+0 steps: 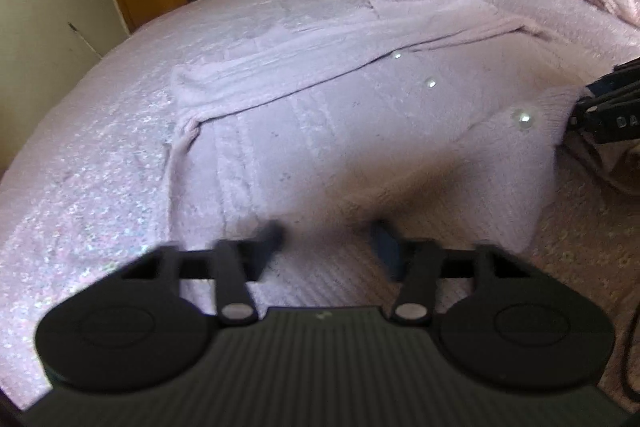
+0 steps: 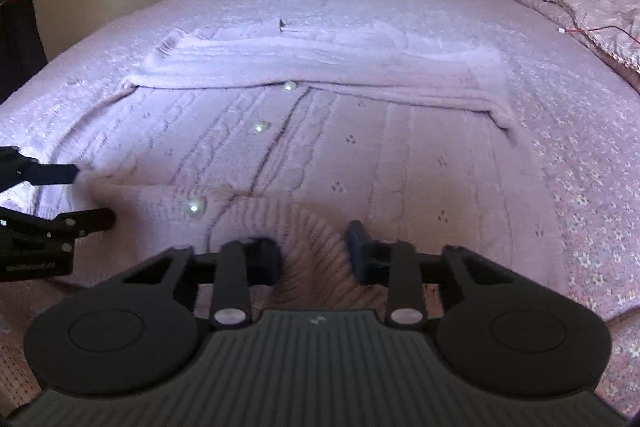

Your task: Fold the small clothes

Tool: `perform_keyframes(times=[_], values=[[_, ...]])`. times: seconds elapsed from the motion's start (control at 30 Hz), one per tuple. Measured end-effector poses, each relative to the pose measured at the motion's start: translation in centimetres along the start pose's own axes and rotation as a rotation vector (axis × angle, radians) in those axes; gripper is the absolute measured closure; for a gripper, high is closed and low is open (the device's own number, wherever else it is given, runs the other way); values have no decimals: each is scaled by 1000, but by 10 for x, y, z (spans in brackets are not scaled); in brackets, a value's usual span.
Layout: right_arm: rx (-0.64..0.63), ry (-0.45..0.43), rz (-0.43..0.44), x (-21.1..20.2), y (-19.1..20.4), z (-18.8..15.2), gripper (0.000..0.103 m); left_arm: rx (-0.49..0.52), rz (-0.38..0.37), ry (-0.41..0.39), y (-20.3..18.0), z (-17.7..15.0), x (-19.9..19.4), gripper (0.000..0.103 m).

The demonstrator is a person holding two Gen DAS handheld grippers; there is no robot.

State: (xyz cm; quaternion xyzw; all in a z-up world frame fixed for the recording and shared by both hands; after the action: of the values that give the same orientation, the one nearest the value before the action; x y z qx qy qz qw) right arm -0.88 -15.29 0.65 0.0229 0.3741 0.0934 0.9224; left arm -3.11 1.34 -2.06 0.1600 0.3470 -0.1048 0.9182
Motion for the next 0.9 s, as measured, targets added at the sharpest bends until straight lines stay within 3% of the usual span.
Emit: perform_keyframes(times=[0.03, 0.13, 0.53, 0.9], values=[[-2, -5, 2, 0, 1, 2, 73, -16, -16, 2, 2, 2, 0, 89], [10, -24, 15, -3, 0, 9, 77, -53, -37, -15, 6, 10, -2, 94], [30, -149, 29, -19, -8, 52, 88, -180, -69, -168, 34, 64, -30, 98], [61, -254, 36, -23, -17, 92, 89, -247, -46, -208, 46, 93, -27, 99]])
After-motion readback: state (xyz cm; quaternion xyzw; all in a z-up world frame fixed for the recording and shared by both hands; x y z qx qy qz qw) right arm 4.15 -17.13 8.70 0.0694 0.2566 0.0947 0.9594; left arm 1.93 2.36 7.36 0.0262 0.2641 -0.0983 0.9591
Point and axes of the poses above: each gripper's, at about its wrist camera, not at the fingertips, and x roughly the way its jaws point, y to its left, z to its top, the point moved 2 cm from there along x, roughly the way its jaws point
